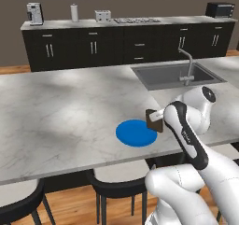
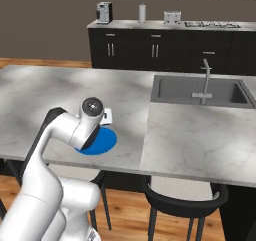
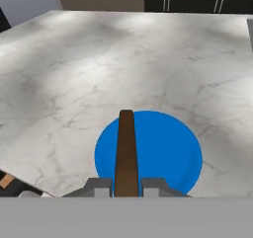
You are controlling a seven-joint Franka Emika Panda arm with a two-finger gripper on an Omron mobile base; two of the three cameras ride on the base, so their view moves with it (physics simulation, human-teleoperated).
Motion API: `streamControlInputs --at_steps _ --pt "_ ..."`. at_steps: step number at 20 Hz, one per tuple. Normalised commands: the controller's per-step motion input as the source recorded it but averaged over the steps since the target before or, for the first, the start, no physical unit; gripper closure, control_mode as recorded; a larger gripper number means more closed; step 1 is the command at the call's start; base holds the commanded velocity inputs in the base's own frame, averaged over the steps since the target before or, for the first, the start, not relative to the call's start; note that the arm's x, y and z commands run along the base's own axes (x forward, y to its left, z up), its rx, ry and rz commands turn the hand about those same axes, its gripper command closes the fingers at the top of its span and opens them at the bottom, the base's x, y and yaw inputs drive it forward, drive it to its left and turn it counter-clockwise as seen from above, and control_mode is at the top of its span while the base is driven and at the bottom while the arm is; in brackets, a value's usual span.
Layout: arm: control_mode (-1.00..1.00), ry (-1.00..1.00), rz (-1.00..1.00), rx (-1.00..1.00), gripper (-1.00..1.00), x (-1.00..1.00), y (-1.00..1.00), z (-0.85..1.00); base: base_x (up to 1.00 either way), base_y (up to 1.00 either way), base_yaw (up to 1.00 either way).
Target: Start the toaster. Once the lever pops up, take the bread to the plate on the dining counter.
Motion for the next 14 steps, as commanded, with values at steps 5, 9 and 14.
streamControlInputs --at_steps 5,9,14 --pt "-1.0 -0.13 0.0 0.01 1.0 0.09 0.03 -0.23 0.0 0.0 0.0" --pt "-1.0 -0.03 0.0 0.02 1.0 0.1 0.02 -0.15 0.0 0.0 0.0" --pt "-1.0 0.01 0.01 0.05 1.0 0.12 0.0 -0.07 0.0 0.0 0.0"
